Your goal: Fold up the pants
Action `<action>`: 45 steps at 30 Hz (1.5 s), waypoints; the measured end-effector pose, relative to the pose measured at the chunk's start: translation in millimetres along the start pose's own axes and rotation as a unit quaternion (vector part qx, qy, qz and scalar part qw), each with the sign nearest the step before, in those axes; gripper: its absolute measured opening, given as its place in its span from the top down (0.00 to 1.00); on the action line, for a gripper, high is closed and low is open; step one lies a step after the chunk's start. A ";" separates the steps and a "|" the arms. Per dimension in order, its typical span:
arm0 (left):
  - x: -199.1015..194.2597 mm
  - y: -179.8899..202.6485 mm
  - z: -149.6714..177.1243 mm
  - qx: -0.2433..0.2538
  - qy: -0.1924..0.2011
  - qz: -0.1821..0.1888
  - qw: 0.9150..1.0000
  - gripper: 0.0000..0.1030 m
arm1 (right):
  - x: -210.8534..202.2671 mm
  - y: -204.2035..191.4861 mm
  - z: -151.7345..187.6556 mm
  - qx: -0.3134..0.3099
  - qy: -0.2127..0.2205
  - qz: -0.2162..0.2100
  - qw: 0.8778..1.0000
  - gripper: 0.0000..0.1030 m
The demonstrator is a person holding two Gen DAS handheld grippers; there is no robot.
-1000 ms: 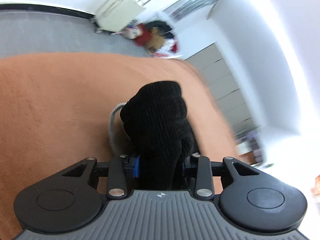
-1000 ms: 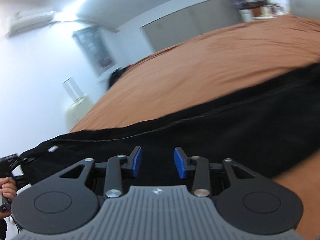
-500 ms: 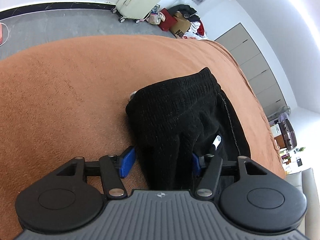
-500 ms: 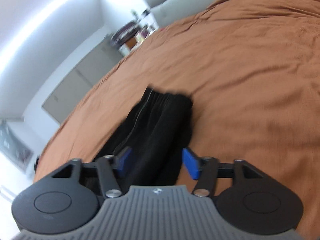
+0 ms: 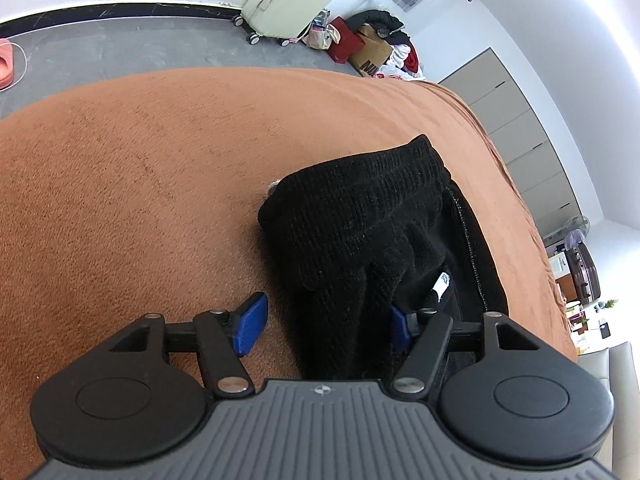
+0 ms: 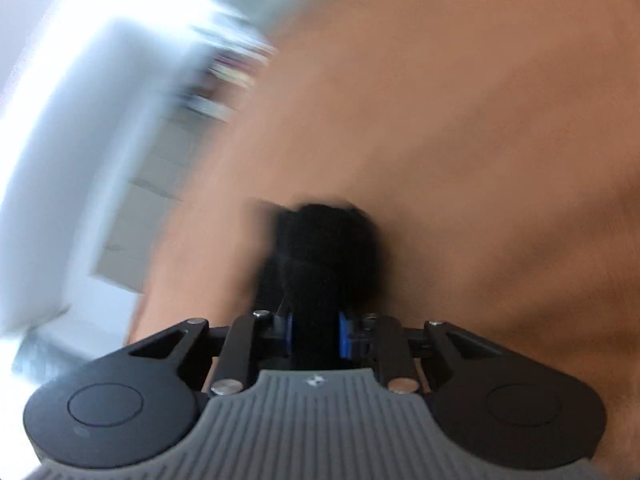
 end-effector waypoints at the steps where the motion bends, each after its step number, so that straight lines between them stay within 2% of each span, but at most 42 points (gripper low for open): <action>1: 0.6 -0.6 0.4 -0.001 0.001 0.001 1.000 0.26 | -13.2 -24.7 3.1 -0.078 0.038 -0.003 0.996 0.84; 2: 1.8 -1.1 0.4 -0.002 0.001 0.002 1.000 0.26 | -19.4 -38.5 9.0 -0.132 0.062 0.006 0.989 0.84; 3: 3.2 -1.6 0.1 -0.003 0.001 0.002 1.000 0.26 | -17.9 -41.9 13.7 -0.165 0.070 0.033 0.983 0.84; 4: 2.9 -1.4 -0.3 -0.002 0.000 0.002 1.000 0.26 | -5.8 -33.8 16.9 -0.183 0.055 0.100 0.977 0.74; 5: 2.6 -1.3 -0.8 -0.001 -0.002 0.002 1.000 0.26 | 7.8 -19.1 18.9 -0.181 0.022 0.163 0.970 0.65; 6: 2.0 -1.0 -1.0 0.001 -0.003 0.003 1.000 0.26 | 19.9 0.0 19.8 -0.160 -0.014 0.216 0.963 0.68; 7: 1.0 -1.2 -1.2 0.003 -0.005 0.003 1.000 0.26 | 17.6 15.5 18.2 -0.126 -0.011 0.222 0.967 0.65; 9: 0.8 -2.4 -1.4 0.005 -0.006 0.005 1.000 0.26 | 0.3 25.6 13.3 -0.070 0.031 0.139 0.987 0.54; 10: 1.2 -3.0 -1.3 0.005 -0.007 0.006 1.000 0.25 | -4.8 30.4 12.4 -0.051 0.039 0.118 0.991 0.53; 14: 2.8 -3.4 -1.8 0.000 -0.006 0.006 1.000 0.24 | -14.4 31.3 15.0 -0.067 0.042 0.088 0.993 0.61; 16: 2.6 -2.7 -1.5 0.001 -0.005 0.003 1.000 0.23 | -12.2 28.7 13.2 -0.066 0.044 0.073 0.994 0.61; 18: 2.5 -2.0 -1.0 0.001 -0.005 0.001 1.000 0.24 | -18.9 35.1 13.9 -0.042 0.033 0.076 0.996 0.59; 19: 2.6 -1.6 -0.6 0.001 -0.006 0.000 1.000 0.24 | -11.2 38.5 11.9 -0.024 0.020 0.071 0.997 0.62; 20: 2.3 -1.5 -0.6 0.001 -0.007 0.000 1.000 0.24 | -5.6 38.0 10.8 -0.022 0.013 0.066 0.998 0.74; 21: 2.1 -1.4 -0.5 0.002 -0.008 0.000 1.000 0.24 | -0.5 31.5 7.9 -0.040 0.013 0.060 0.997 0.84; 22: 1.7 -1.3 -0.4 0.002 -0.008 0.000 1.000 0.23 | -2.0 16.6 5.3 -0.078 0.030 0.056 0.995 0.86; 24: 1.4 -0.7 -0.9 0.005 -0.009 -0.002 1.000 0.23 | -8.6 -19.2 2.3 -0.144 0.065 0.007 0.987 0.87; 26: 1.8 0.1 -1.4 0.003 -0.008 -0.004 1.000 0.23 | -8.9 -32.2 -1.4 -0.141 0.059 -0.015 0.988 0.78; 28: 2.2 0.9 -1.6 0.002 -0.008 -0.004 1.000 0.22 | -0.3 -25.5 -6.2 -0.104 0.028 -0.019 0.994 0.55; 29: 2.6 1.0 -1.1 0.002 -0.007 -0.004 1.000 0.22 | 0.2 -15.9 -9.6 -0.078 0.028 -0.009 0.997 0.54; 32: 3.5 -0.2 0.4 0.002 -0.005 0.001 1.000 0.22 | -10.3 31.1 -17.3 0.032 0.063 0.014 0.997 0.55; 33: 3.9 -0.6 0.3 0.003 -0.006 0.002 1.000 0.22 | -12.7 50.3 -16.7 0.077 0.069 0.016 0.995 0.60; 35: 4.2 -1.5 0.0 0.003 -0.007 0.003 1.000 0.22 | -13.2 76.6 -11.6 0.127 0.063 0.015 0.990 0.81; 36: 4.2 -1.5 -0.3 0.003 -0.008 0.003 1.000 0.22 | -11.7 81.3 -8.6 0.124 0.055 0.019 0.991 0.85; 39: 3.7 -0.7 -0.7 0.004 -0.008 -0.001 1.000 0.22 | -0.1 73.4 -1.8 0.072 0.021 0.021 0.997 0.86; 41: 3.2 0.0 -0.5 0.003 -0.007 -0.003 1.000 0.22 | 9.7 64.0 0.5 0.068 0.004 0.001 0.998 0.85; 42: 3.1 0.1 -0.2 0.001 -0.006 -0.004 1.000 0.22 | 15.0 60.9 1.5 0.071 -0.004 -0.003 0.997 0.81; 45: 3.2 1.2 0.4 -0.002 -0.005 -0.006 1.000 0.21 | 39.0 54.2 6.2 0.071 -0.055 -0.001 0.996 0.78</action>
Point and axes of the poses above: each gripper's, at about its wrist camera, not at the fingertips, and x roughly the way its jaws point, y to its right, z to its underside, the point moved 8 cm from there along x, roughly the way its jaws point, and after that the axes turned 11 degrees about -y, right-handed, at the moved point
